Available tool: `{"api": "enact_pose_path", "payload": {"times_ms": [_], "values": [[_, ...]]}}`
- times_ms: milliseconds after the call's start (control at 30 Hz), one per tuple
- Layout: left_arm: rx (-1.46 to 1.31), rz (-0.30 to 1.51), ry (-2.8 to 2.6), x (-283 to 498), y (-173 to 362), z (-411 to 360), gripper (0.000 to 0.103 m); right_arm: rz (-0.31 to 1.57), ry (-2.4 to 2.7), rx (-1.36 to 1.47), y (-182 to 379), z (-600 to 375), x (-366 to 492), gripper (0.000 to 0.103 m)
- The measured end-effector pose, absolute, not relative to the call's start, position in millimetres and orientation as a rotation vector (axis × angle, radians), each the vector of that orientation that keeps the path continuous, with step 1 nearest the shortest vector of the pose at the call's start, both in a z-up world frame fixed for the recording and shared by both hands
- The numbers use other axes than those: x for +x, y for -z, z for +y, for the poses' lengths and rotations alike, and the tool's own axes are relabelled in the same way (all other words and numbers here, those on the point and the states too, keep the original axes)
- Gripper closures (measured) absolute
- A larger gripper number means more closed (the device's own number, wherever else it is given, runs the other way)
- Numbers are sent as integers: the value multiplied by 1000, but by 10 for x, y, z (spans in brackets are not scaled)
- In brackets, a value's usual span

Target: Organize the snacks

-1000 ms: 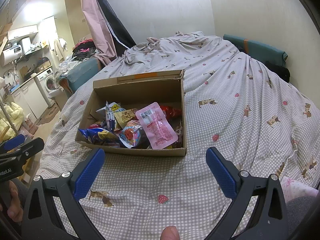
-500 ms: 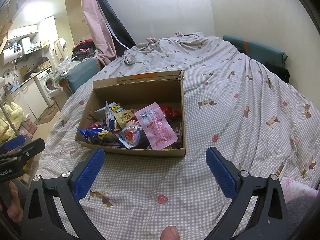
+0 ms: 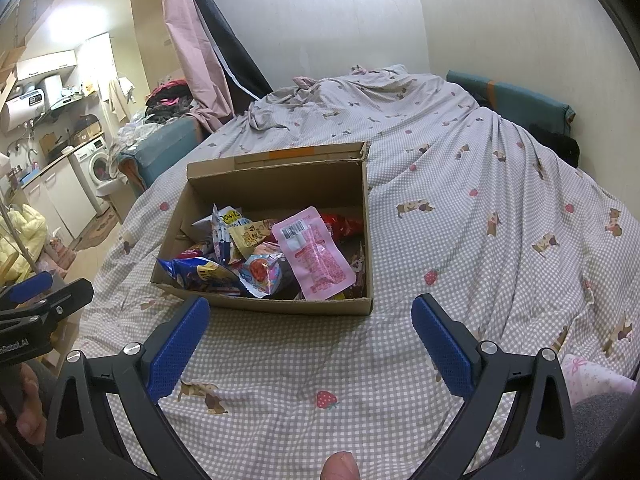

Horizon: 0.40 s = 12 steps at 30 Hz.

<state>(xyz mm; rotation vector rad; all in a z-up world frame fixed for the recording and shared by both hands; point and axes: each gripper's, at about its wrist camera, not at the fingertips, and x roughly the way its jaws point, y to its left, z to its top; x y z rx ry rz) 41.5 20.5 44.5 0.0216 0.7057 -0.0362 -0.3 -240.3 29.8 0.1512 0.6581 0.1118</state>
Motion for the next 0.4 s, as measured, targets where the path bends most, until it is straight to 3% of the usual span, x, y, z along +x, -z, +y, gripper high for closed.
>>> {"api": "enact_pose_path", "payload": {"times_ms": [400], "values": [[20, 702, 48, 394, -415, 190, 0, 649, -115, 157, -347, -2388, -23, 0]]}}
